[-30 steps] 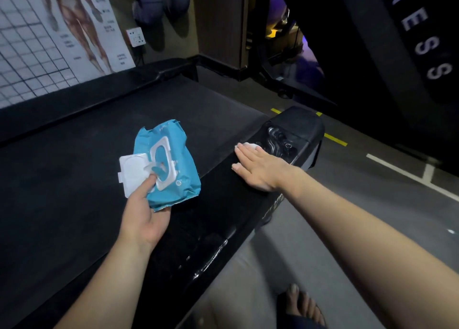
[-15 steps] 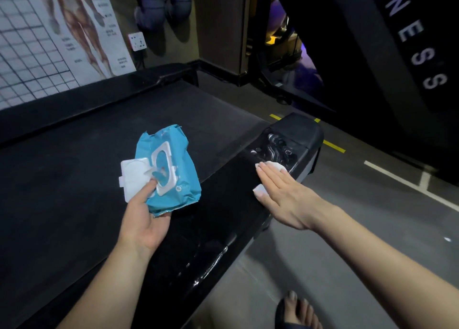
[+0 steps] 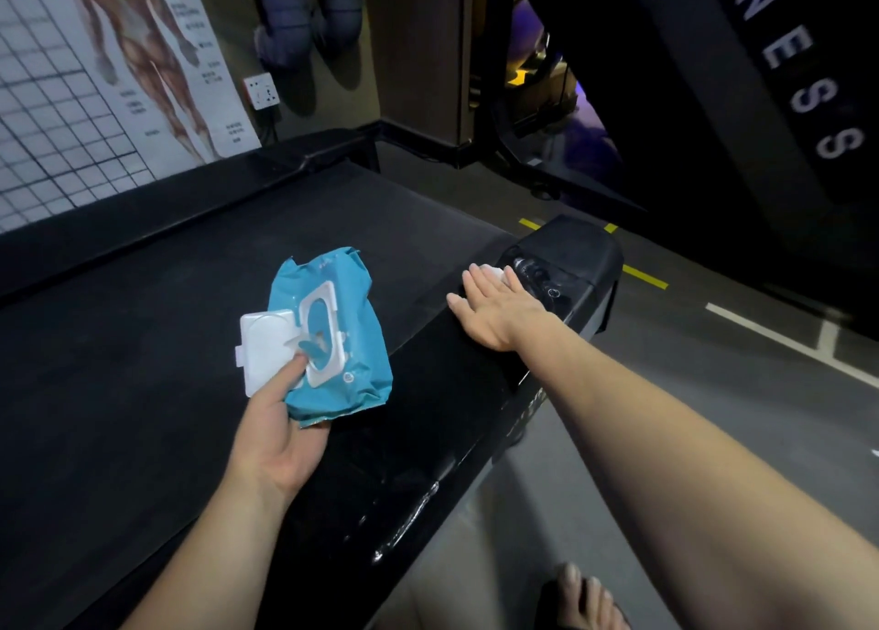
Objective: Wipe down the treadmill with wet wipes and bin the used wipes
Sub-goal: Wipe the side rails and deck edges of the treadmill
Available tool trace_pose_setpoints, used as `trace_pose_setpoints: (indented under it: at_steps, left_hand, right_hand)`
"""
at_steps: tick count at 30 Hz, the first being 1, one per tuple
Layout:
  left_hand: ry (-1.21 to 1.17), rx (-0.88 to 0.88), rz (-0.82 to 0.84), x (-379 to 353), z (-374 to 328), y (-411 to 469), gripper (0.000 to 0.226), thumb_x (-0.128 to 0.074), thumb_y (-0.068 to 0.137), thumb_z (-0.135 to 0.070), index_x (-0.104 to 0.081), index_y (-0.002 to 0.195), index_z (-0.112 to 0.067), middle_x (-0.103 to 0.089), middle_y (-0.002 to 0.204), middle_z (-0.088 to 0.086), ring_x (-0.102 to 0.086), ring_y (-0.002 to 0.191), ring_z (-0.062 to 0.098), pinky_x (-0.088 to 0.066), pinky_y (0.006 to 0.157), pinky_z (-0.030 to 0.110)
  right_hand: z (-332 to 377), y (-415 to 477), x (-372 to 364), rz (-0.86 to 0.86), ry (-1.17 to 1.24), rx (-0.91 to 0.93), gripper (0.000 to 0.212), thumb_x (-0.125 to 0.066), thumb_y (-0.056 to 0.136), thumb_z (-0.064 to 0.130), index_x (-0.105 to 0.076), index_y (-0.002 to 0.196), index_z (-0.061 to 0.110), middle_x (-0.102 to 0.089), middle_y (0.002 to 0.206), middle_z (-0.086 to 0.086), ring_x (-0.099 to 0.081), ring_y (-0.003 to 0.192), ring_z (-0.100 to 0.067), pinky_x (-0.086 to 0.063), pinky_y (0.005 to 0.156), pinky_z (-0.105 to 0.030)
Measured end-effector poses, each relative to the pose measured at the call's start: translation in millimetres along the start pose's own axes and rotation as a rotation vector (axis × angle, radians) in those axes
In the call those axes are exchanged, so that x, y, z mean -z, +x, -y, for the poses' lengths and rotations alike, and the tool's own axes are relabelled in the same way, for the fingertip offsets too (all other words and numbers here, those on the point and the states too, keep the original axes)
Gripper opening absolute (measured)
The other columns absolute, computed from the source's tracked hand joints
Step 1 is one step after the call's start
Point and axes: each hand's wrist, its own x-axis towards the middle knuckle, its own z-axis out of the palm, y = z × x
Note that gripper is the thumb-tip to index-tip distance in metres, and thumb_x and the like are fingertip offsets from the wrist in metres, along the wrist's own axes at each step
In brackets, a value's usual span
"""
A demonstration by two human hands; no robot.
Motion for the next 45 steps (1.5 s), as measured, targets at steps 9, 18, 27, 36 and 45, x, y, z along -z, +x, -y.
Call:
trace_pose_setpoints:
  at_steps: [9,18,27,36,45]
  left_hand:
    - [0.005,0.003,0.053,0.0,-1.0,-2.3,0.035,-0.052,0.107,-0.014,-0.085,0.106,-0.027,-0.076,0.127,0.008,-0.077,0.108,0.022,-0.064,0.089,0.038]
    - [-0.007,0.007,0.064,-0.2,-0.5,-2.8,0.032,-0.051,0.107,-0.013,-0.08,0.114,-0.024,-0.074,0.131,0.009,-0.076,0.111,0.023,-0.064,0.089,0.039]
    - [-0.006,-0.004,0.076,-2.1,-0.6,-2.3,0.042,-0.049,0.108,-0.013,-0.087,0.099,-0.026,-0.075,0.13,0.008,-0.076,0.111,0.022,-0.062,0.093,0.039]
    - [-0.019,0.014,0.056,0.2,0.1,-0.3,0.033,-0.051,0.107,-0.013,-0.081,0.114,-0.026,-0.074,0.131,0.008,-0.076,0.112,0.022,-0.064,0.09,0.039]
    - [-0.058,0.035,0.001,-3.5,-2.3,-3.9,0.032,-0.052,0.107,-0.013,-0.067,0.136,-0.013,-0.074,0.131,0.01,-0.076,0.111,0.024,-0.065,0.087,0.039]
  right_hand:
    - [-43.7,-74.9,-13.5,-0.123,0.089,-0.048,0.074,-0.008,0.104,0.058,0.0,0.161,0.011,0.007,0.169,-0.001,0.015,0.153,-0.009,0.011,0.125,-0.035]
    - [-71.8,-12.3,6.4,-0.177,0.131,-0.157,0.071,-0.009,0.106,0.051,0.001,0.161,0.008,0.006,0.169,-0.006,0.012,0.155,-0.015,0.009,0.124,-0.04]
    - [-76.3,-25.4,-5.3,-0.235,0.102,-0.07,0.066,-0.012,0.108,0.045,-0.002,0.161,0.007,0.001,0.169,-0.006,0.008,0.155,-0.014,0.005,0.125,-0.039]
    - [-86.2,-29.2,-3.8,-0.225,0.081,-0.011,0.06,-0.016,0.109,0.036,-0.002,0.161,0.009,0.002,0.17,-0.003,0.006,0.155,-0.014,0.002,0.125,-0.038]
    - [-87.1,1.5,-3.7,-0.427,0.367,-0.154,0.047,-0.035,0.109,0.032,-0.039,0.154,0.021,-0.033,0.163,0.002,-0.027,0.15,-0.03,-0.023,0.122,-0.041]
